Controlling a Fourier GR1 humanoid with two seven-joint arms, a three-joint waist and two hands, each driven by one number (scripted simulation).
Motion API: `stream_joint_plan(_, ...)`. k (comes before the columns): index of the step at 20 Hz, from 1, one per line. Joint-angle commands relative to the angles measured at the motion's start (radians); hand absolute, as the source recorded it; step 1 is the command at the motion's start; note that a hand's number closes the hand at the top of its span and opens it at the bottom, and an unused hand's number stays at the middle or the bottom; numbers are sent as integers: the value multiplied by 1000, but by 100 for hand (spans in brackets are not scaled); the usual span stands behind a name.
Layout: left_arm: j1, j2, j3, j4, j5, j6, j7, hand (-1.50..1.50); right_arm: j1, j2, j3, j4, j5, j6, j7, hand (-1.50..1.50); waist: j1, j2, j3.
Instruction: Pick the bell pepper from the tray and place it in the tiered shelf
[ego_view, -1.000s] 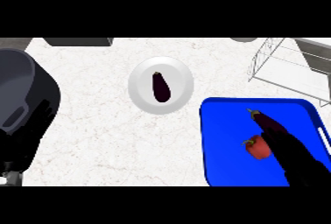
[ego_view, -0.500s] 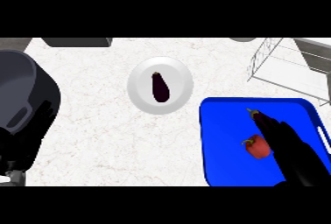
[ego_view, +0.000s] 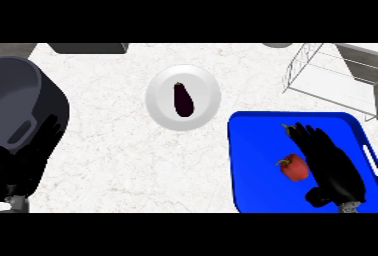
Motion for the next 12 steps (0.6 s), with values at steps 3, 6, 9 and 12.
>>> stream_joint_plan(3, -13, -5, 47, 34, -14, -58, -5, 0, 7, 44, -29, 146, 36, -137, -112, -150, -2, 0, 0)
stream_joint_plan(6, 36, -22, 53, -58, -30, -47, 20, 0, -126, 62, -71, 247, 38, -81, -123, -150, 3, 0, 0)
stream_joint_plan(9, -37, -70, 41, 48, -78, -33, -10, 0, -127, 98, -53, 297, 87, -107, -121, -150, -1, 0, 0)
stream_joint_plan(12, 6, -51, 76, -10, -72, -57, 15, 0, -67, 71, -99, 244, 50, -86, -157, -150, -1, -1, 0)
